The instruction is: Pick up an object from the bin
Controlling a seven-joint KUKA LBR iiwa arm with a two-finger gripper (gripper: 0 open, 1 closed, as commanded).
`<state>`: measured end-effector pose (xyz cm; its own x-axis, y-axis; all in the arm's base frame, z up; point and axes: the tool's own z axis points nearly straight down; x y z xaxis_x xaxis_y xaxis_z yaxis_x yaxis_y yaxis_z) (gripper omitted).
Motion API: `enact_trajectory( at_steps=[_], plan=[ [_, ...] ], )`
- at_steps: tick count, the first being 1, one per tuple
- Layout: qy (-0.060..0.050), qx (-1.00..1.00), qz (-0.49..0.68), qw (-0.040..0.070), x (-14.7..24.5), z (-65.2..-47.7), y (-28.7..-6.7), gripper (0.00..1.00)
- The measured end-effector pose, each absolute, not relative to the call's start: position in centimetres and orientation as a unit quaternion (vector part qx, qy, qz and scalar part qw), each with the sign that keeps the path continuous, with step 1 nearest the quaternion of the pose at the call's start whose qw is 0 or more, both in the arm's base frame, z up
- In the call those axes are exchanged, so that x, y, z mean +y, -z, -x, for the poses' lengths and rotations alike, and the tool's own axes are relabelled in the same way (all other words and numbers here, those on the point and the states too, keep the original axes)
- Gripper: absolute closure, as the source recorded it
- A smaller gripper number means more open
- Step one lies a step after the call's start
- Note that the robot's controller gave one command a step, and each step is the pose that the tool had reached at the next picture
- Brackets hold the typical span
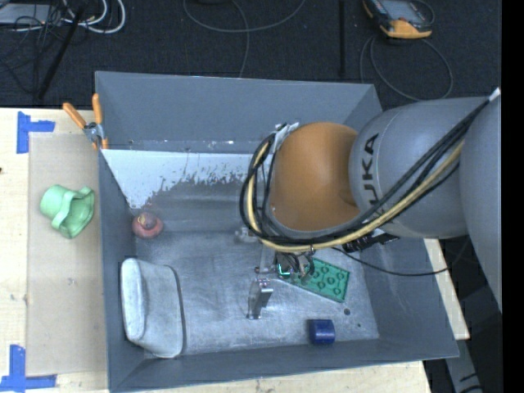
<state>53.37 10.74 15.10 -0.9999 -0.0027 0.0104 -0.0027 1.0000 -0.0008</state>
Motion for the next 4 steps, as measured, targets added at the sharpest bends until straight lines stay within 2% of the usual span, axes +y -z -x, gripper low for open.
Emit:
enact_trajectory(
  at_steps=[1,2,3,4],
  plan=[
    [-0.002,-0.999,0.048,0.005,4.3,-48.2,-13.6,0.00],
    [-0.001,-0.999,-0.032,0.002,-0.7,-49.3,-11.1,0.00],
    [-0.001,-0.999,0.045,0.000,-6.5,-49.1,-13.1,0.00],
    [0.000,-1.000,0.016,-0.003,-4.7,-51.0,-7.5,0.00]
  ],
)
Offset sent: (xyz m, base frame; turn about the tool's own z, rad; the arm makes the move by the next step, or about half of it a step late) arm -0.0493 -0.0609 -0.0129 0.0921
